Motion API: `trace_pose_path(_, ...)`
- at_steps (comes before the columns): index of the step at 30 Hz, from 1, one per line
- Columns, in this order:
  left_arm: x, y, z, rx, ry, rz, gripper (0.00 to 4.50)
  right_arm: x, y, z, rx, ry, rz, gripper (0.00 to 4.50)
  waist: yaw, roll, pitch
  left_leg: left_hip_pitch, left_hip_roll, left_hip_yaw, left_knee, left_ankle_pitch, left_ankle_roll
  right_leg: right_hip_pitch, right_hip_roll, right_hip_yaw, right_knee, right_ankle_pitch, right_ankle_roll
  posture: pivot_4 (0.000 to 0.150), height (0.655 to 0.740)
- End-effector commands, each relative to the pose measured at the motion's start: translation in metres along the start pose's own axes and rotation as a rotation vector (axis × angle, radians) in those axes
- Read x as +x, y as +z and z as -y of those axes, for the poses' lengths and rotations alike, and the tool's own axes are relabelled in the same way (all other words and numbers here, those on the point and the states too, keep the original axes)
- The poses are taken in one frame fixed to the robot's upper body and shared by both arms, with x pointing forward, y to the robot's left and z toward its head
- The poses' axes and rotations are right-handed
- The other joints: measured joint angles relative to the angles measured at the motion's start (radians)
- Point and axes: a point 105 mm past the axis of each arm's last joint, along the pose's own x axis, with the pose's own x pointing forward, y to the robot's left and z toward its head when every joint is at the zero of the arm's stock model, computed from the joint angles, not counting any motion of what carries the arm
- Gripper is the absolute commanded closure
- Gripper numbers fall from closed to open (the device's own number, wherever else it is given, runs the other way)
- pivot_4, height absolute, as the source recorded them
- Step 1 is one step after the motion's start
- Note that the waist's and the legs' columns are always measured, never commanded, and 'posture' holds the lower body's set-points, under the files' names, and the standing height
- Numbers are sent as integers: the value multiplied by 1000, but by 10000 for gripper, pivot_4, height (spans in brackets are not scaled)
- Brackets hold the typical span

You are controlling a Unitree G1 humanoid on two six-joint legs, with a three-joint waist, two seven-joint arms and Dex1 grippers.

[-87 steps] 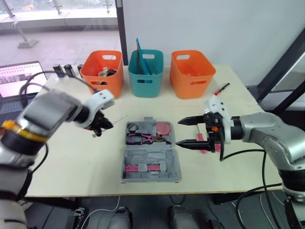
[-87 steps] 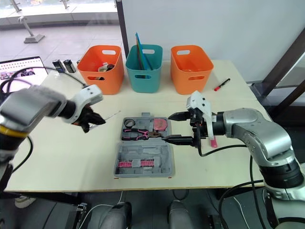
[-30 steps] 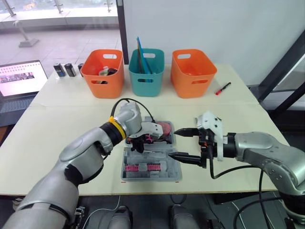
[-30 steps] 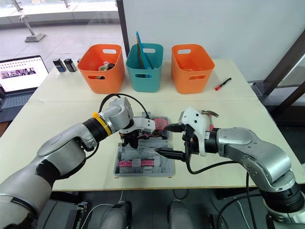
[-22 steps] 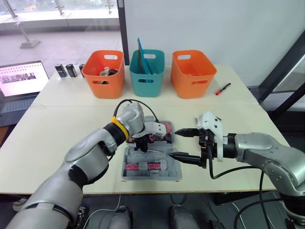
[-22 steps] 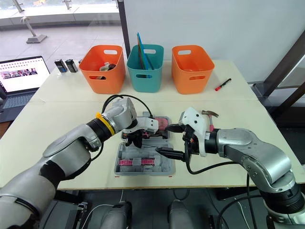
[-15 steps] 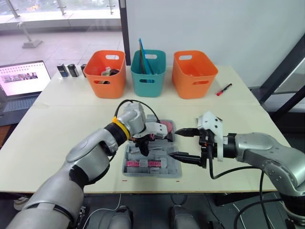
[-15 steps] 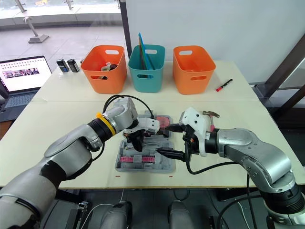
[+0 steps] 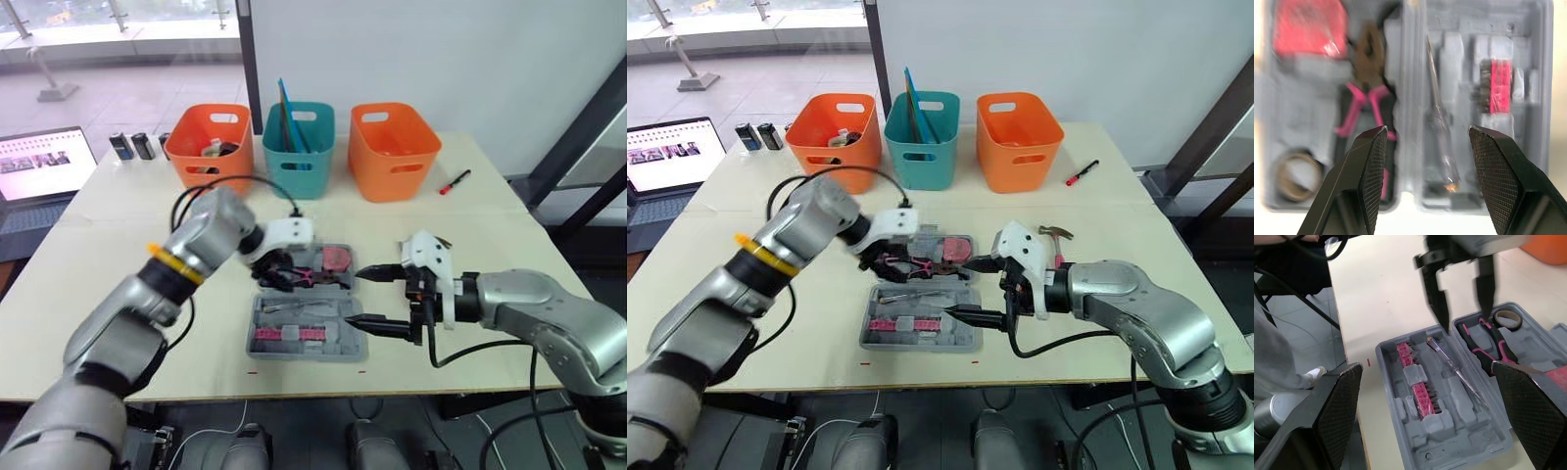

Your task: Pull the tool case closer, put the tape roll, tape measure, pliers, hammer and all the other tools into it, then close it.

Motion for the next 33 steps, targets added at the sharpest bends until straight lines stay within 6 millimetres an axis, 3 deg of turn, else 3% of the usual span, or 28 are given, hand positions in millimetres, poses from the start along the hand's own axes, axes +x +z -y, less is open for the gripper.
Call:
trace_pose_path(1,-13,13,-2,2,76,162,19714,2,8,-1,-43,22,23,0,4,0,0,0,0,0,0,0,0,1,0,0,-1,0,0,1500,7344)
trace_pose_path(3,-11,8,-1,-9,105,199,26004,3,9,-1,-44,30,23,0,5,0,0,0,0,0,1,0,0,1,0,0,-1,0,0,1500,7344)
trace_pose_path(6,-5,1,2,-73,121,265,41721,4,10,0,-45,37,24,0,5,0,0,0,0,0,0,0,0,1,0,0,-1,0,0,1500,7344)
trace_pose_path(7,-2,-3,4,-78,133,281,44336,5,10,0,-45,38,24,0,5,0,0,0,0,0,0,0,0,1,0,0,0,0,0,1500,7344)
trace_pose_path(15,23,-16,26,-56,161,329,44336,7,12,-2,-47,49,31,0,3,0,0,1,0,0,0,0,0,1,0,0,0,0,0,1500,7344)
trace_pose_path(33,48,-41,22,-73,181,240,44336,8,14,0,-52,31,36,0,2,0,0,1,0,0,0,0,0,1,0,0,0,0,0,1500,7344)
